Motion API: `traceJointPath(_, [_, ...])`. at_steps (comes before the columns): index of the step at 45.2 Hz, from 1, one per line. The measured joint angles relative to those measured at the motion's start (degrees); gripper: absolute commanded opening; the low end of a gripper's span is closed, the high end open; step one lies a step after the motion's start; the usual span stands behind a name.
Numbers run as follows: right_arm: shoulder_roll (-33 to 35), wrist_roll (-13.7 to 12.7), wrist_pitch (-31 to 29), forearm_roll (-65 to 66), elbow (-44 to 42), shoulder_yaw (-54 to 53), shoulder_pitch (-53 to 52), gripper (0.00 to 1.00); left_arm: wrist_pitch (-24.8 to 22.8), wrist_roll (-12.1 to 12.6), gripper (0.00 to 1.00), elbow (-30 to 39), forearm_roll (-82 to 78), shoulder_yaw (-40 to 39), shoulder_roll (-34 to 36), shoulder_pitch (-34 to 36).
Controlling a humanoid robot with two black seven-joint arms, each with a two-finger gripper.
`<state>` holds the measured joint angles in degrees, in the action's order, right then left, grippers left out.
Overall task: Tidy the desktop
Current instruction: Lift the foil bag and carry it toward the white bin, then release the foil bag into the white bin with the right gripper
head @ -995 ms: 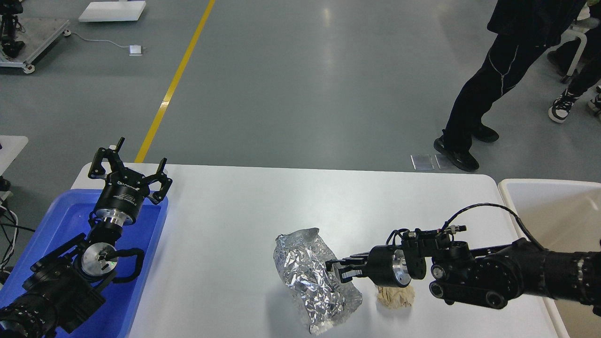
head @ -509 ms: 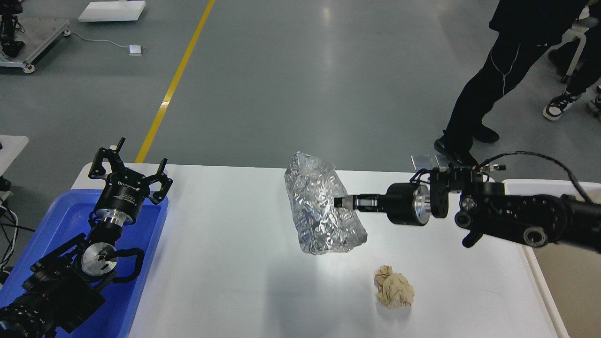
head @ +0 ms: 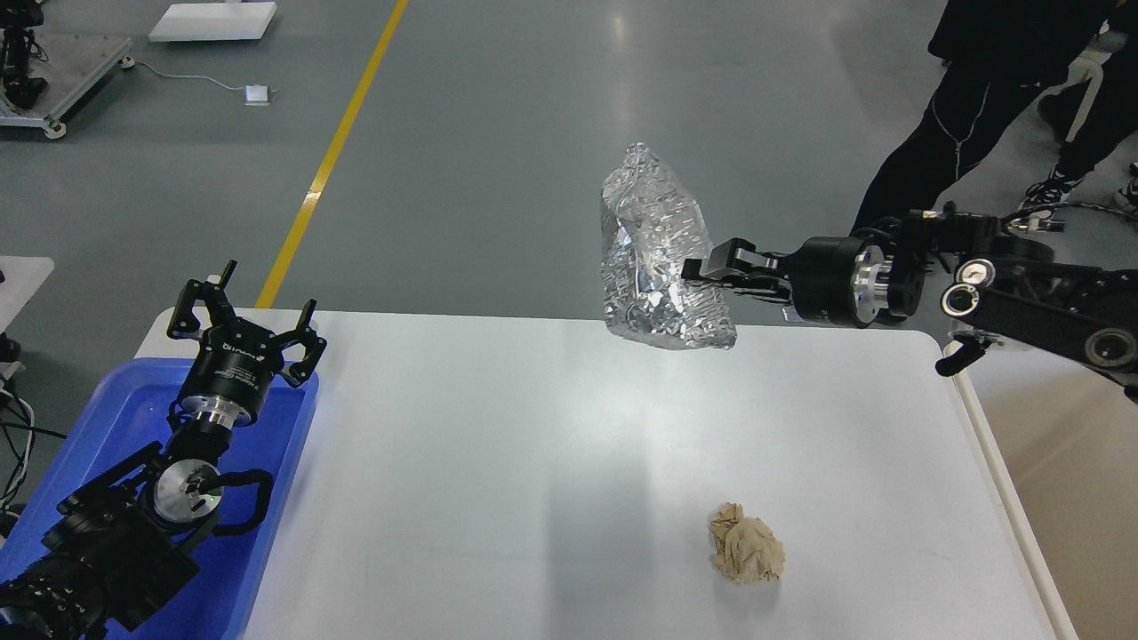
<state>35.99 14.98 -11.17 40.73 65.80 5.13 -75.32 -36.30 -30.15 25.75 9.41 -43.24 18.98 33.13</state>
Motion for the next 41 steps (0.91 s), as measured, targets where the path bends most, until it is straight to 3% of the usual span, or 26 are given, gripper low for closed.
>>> traceJointPath(16, [3.3, -0.1, -1.9, -7.7, -13.9, -0.4, -1.0, 0.0, 0.0, 0.0, 1.0, 0.0, 0.0, 0.0, 0.0, 0.0])
traceJointPath(41, [2.7, -0.4, -4.8, -14.8, -52.7, 0.1, 4.6, 0.0, 0.0, 0.0, 1.0, 0.0, 0.0, 0.0, 0.0, 0.0])
